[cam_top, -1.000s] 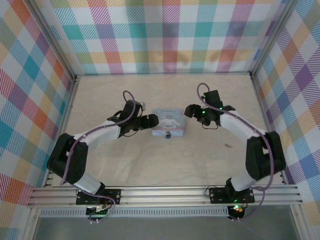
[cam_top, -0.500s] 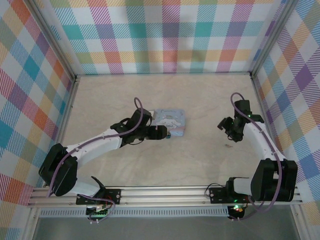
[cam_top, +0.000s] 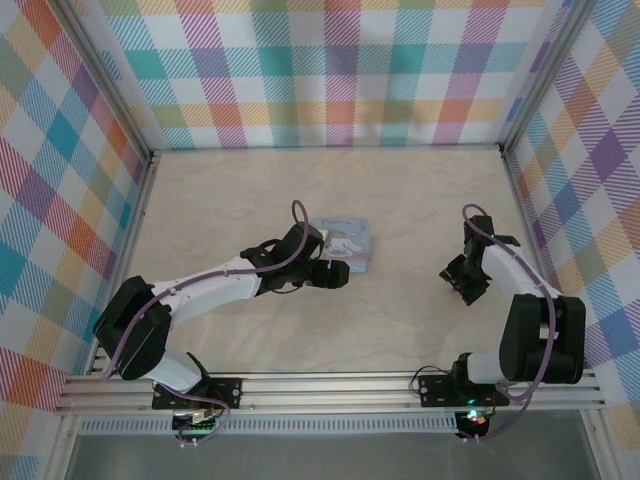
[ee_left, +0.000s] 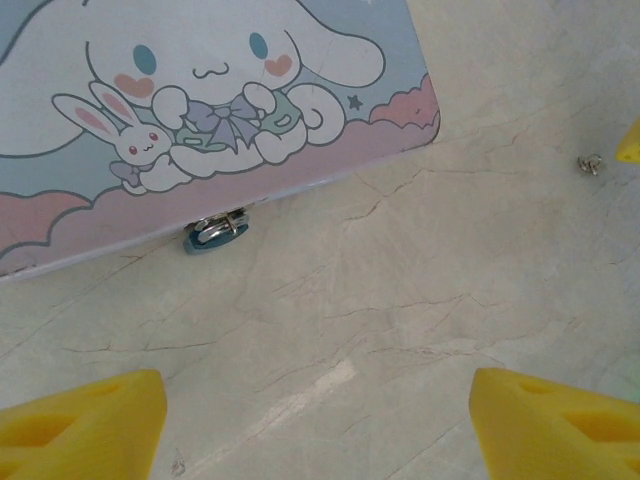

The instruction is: Unlock the padlock with the key

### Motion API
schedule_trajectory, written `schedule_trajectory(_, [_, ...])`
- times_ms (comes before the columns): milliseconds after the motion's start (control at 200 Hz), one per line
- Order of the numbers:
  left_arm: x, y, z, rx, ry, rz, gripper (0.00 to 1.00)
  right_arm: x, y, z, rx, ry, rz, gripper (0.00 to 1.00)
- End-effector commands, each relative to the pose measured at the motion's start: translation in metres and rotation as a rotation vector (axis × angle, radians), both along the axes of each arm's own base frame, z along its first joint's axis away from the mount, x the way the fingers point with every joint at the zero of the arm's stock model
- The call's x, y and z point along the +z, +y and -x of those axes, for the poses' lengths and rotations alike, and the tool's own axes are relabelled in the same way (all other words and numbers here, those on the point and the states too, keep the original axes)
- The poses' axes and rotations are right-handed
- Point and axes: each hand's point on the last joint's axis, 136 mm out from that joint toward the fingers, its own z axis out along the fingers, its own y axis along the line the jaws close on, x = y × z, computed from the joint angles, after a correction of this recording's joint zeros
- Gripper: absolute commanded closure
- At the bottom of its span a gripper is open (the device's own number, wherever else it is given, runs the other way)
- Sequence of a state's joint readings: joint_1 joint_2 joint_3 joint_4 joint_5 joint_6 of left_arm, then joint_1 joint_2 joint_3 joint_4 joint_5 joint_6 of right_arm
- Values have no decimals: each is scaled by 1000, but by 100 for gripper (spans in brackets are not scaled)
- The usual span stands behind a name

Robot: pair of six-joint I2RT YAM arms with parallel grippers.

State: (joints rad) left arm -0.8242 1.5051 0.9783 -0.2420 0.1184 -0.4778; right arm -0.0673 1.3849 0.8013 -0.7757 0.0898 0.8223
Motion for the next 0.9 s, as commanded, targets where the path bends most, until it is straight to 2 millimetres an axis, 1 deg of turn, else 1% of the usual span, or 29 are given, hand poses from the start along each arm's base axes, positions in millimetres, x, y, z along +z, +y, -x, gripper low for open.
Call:
schedule_trajectory(0, [7,-8,4,-32,-15,2,21,-9,-9,3,-91,18,18,46])
schedule_trajectory(180, [5,-9,3,-32,-8,1,21,-17,-12,0,-128,27,7,44])
schedule_trajectory(335, [5,-11,4,-34,-5,6,21,-24,-14,-3,-152,28,-1,45])
schedule_trajectory(570, [3,-10,5,-31,1,-2,21,-30,-13,-7,-167,27,-21,47])
schedule_trajectory(720, [4,-11,4,-30,0,1,22,-36,-11,-5,-172,31,-28,56])
schedule_trajectory(785, [4,-12,5,-33,0,1,22,-39,-10,-3,-175,34,-31,62])
schedule_trajectory(825, [4,-12,4,-32,1,1,22,-40,-10,-2,-175,35,-32,64])
schedule_trajectory(895, [4,-13,5,-34,2,1,22,-41,-10,-1,-173,35,-33,72])
